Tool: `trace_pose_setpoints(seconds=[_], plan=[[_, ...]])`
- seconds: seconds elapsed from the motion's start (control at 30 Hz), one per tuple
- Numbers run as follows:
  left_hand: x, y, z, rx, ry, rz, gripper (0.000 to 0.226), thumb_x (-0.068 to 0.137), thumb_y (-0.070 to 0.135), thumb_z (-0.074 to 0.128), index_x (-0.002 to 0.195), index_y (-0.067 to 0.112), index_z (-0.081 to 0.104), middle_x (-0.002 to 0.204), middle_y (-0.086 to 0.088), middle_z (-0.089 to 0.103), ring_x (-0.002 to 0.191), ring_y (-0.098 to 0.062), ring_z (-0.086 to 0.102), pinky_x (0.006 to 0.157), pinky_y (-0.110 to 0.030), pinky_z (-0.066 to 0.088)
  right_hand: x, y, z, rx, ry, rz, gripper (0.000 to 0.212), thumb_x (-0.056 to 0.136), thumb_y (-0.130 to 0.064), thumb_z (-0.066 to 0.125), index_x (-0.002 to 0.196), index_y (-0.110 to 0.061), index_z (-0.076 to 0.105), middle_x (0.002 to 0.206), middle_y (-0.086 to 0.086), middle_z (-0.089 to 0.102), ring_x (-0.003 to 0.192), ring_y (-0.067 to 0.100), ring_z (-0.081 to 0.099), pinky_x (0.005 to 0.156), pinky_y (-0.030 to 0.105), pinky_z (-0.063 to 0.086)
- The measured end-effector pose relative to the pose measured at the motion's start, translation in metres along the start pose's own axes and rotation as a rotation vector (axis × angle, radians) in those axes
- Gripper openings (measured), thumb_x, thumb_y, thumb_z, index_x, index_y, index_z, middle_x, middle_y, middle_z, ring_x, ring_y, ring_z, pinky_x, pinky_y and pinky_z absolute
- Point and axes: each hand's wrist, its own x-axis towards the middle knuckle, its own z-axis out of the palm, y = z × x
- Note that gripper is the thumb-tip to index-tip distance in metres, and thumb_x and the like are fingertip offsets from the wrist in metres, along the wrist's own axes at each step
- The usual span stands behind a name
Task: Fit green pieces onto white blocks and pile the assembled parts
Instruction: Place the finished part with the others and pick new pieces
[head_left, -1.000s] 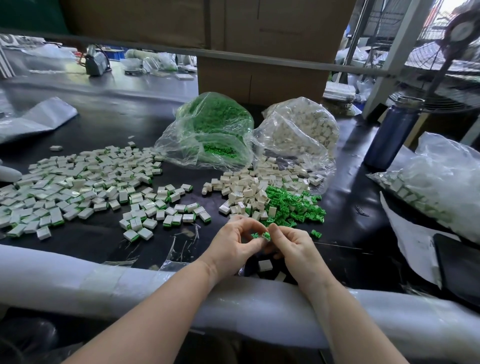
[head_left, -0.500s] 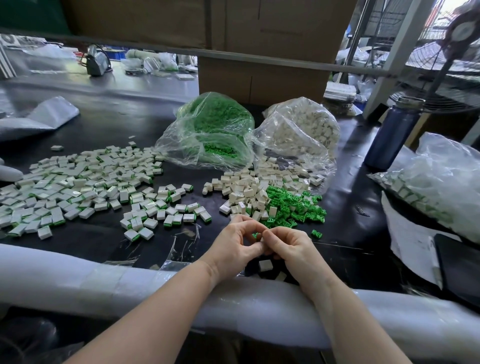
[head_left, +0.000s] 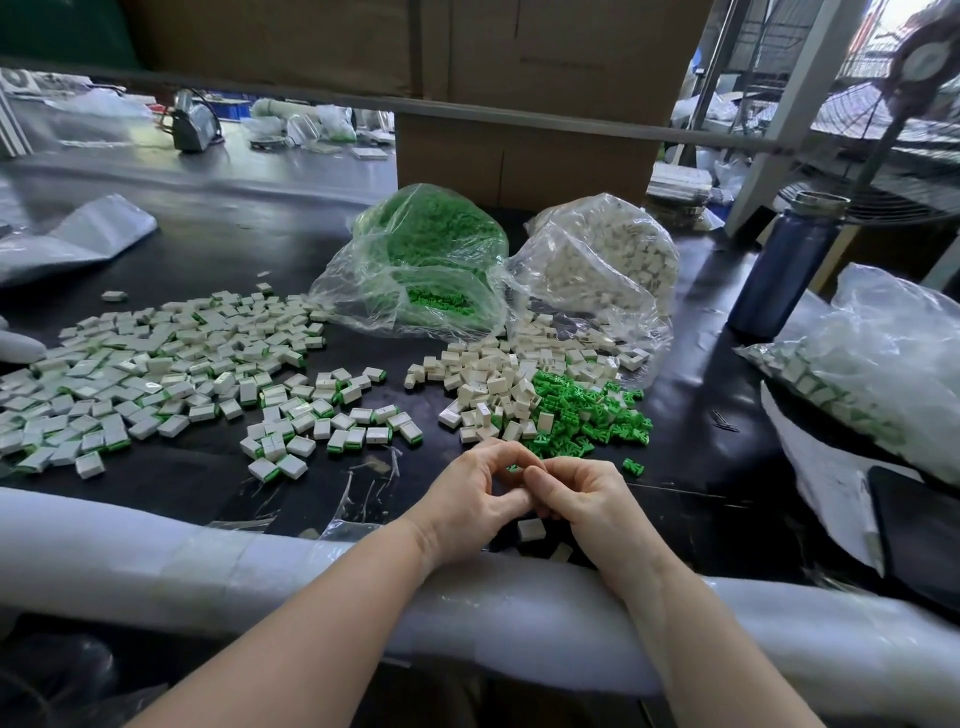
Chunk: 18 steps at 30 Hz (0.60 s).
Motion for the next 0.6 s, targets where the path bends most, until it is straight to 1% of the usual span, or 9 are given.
trace_pose_setpoints(seconds=[0.07, 0.13, 0.23, 0.3, 0.4, 0.47, 0.53, 0.6], plan=[[-0.0002, -0.0005, 0.0004, -0.007, -0.026, -0.006, 0.021, 0.084, 0.004, 0.061, 0.086, 0.025, 0.06, 0.09, -0.008, 0.064, 0.084, -0.024, 0.061, 0.083, -0.035, 0.05, 0.0003, 0.0003, 0.0002, 0.007, 0.004, 0.009, 0.017, 0.089, -0.011, 0.06, 0.08, -0.006, 0.074, 0.064, 0.008, 0.065, 0.061, 0.019, 0.059, 0.058, 0.031, 0.047], [-0.0004, -0.0013, 0.0006, 0.005, -0.044, -0.007, 0.02, 0.085, 0.005, 0.059, 0.087, 0.024, 0.058, 0.087, -0.012, 0.065, 0.077, -0.023, 0.058, 0.078, -0.037, 0.05, 0.0009, 0.0009, 0.0004, 0.009, 0.011, 0.009, 0.017, 0.088, -0.011, 0.06, 0.079, -0.005, 0.074, 0.065, 0.01, 0.065, 0.063, 0.022, 0.059, 0.062, 0.034, 0.047], [0.0005, -0.0021, 0.001, 0.021, -0.061, -0.003, 0.02, 0.085, 0.004, 0.057, 0.089, 0.023, 0.056, 0.089, -0.016, 0.064, 0.079, -0.02, 0.056, 0.079, -0.038, 0.049, 0.0014, 0.0021, 0.0, 0.022, 0.021, 0.014, 0.018, 0.088, -0.011, 0.061, 0.079, -0.002, 0.073, 0.067, 0.016, 0.064, 0.065, 0.026, 0.058, 0.065, 0.039, 0.047], [0.0008, -0.0022, 0.0016, 0.02, -0.07, -0.002, 0.021, 0.085, 0.003, 0.056, 0.089, 0.024, 0.055, 0.086, -0.012, 0.062, 0.078, -0.017, 0.055, 0.078, -0.036, 0.049, 0.0011, 0.0023, -0.0005, 0.029, 0.025, 0.015, 0.019, 0.088, -0.011, 0.061, 0.078, -0.001, 0.073, 0.068, 0.018, 0.063, 0.065, 0.027, 0.057, 0.065, 0.04, 0.046], [0.0015, -0.0033, 0.0021, 0.026, -0.078, -0.003, 0.026, 0.085, 0.003, 0.056, 0.086, 0.029, 0.053, 0.08, -0.002, 0.059, 0.074, -0.012, 0.053, 0.073, -0.03, 0.047, 0.0016, 0.0026, -0.0008, 0.034, 0.025, 0.016, 0.018, 0.087, -0.01, 0.061, 0.077, -0.001, 0.073, 0.068, 0.018, 0.063, 0.065, 0.026, 0.057, 0.064, 0.038, 0.047], [0.0017, -0.004, 0.0022, 0.026, -0.078, -0.003, 0.028, 0.085, 0.004, 0.056, 0.085, 0.032, 0.052, 0.076, 0.005, 0.056, 0.069, -0.007, 0.05, 0.068, -0.023, 0.044, 0.0016, 0.0024, -0.0006, 0.044, 0.023, 0.02, 0.018, 0.087, -0.009, 0.061, 0.077, -0.002, 0.074, 0.068, 0.018, 0.064, 0.065, 0.027, 0.058, 0.064, 0.037, 0.047], [0.0012, -0.0042, 0.0025, 0.021, -0.079, -0.002, 0.029, 0.085, 0.004, 0.055, 0.084, 0.033, 0.051, 0.073, 0.008, 0.053, 0.066, -0.005, 0.048, 0.065, -0.018, 0.042, 0.0013, 0.0019, -0.0009, 0.06, 0.024, 0.027, 0.017, 0.087, -0.008, 0.061, 0.077, -0.001, 0.074, 0.07, 0.021, 0.065, 0.066, 0.029, 0.059, 0.066, 0.041, 0.048], [0.0011, -0.0043, 0.003, 0.014, -0.082, -0.004, 0.029, 0.085, 0.004, 0.055, 0.084, 0.032, 0.051, 0.073, 0.007, 0.052, 0.066, -0.006, 0.047, 0.065, -0.019, 0.041, 0.0011, 0.0015, -0.0013, 0.074, 0.021, 0.032, 0.017, 0.087, -0.008, 0.061, 0.078, -0.001, 0.074, 0.071, 0.022, 0.065, 0.067, 0.03, 0.06, 0.068, 0.043, 0.049]])
